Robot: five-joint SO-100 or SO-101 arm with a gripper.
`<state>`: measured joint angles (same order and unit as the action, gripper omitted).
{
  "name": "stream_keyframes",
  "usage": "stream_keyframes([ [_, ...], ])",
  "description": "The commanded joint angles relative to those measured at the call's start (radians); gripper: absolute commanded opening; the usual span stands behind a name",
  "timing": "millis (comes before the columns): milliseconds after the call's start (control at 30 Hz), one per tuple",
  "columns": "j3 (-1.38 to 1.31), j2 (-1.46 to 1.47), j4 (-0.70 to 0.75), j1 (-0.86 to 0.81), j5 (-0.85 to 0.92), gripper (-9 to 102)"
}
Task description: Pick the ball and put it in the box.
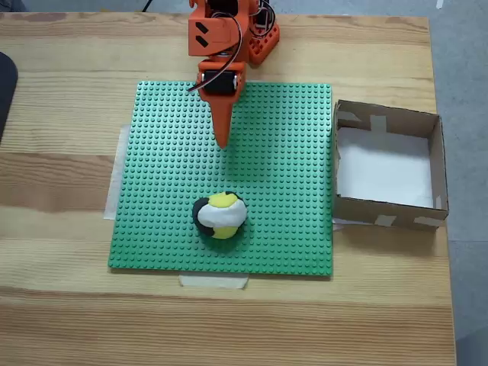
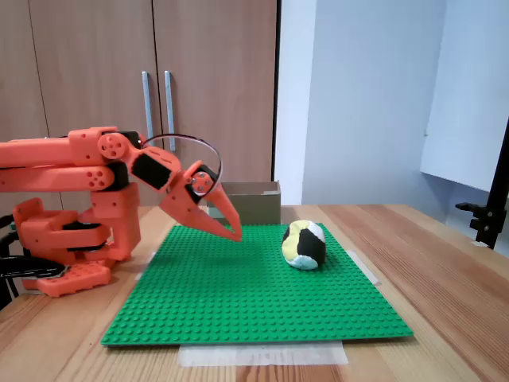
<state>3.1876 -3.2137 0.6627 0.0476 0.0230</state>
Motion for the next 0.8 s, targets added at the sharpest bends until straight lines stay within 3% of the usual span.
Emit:
stream_keyframes([
  [0,0.023,-0.009,0.002,0.000,0.005,-1],
  [767,0.023,-0.009,0.002,0.012,0.018,-1],
])
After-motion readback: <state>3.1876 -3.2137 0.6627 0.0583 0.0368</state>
